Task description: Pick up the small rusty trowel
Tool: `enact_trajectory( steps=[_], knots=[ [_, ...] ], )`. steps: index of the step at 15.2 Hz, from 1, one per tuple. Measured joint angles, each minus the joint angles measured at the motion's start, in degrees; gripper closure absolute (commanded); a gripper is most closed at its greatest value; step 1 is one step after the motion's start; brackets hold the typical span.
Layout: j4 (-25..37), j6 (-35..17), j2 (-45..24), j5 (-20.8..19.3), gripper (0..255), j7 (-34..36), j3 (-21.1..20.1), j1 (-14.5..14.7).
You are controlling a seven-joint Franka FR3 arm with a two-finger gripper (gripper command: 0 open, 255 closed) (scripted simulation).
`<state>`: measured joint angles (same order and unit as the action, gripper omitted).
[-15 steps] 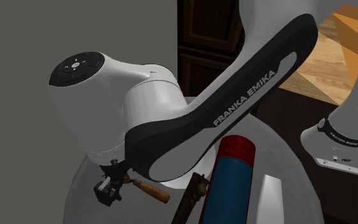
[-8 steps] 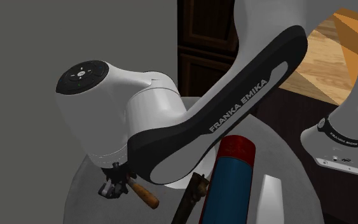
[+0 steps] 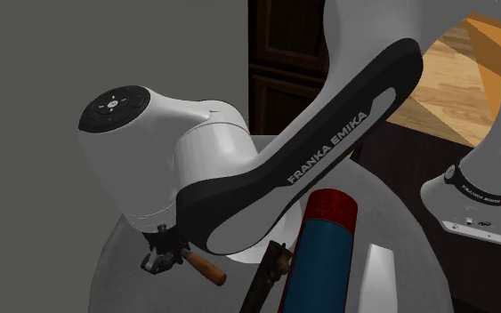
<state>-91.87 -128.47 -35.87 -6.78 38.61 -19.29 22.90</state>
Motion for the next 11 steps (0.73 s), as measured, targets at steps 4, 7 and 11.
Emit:
enact_trajectory(
  steps=[4, 7, 11],
  knots=[
    [-0.23, 1.13, 0.62, 0.24, 255, 0.02, -0.10, -0.17],
    [0.00, 2.90, 1.77, 0.65, 255, -0.04, -0.39, -0.34],
    [0.97, 5.19, 3.08, 1.06, 255, -0.05, -0.71, -0.44]
  ],
)
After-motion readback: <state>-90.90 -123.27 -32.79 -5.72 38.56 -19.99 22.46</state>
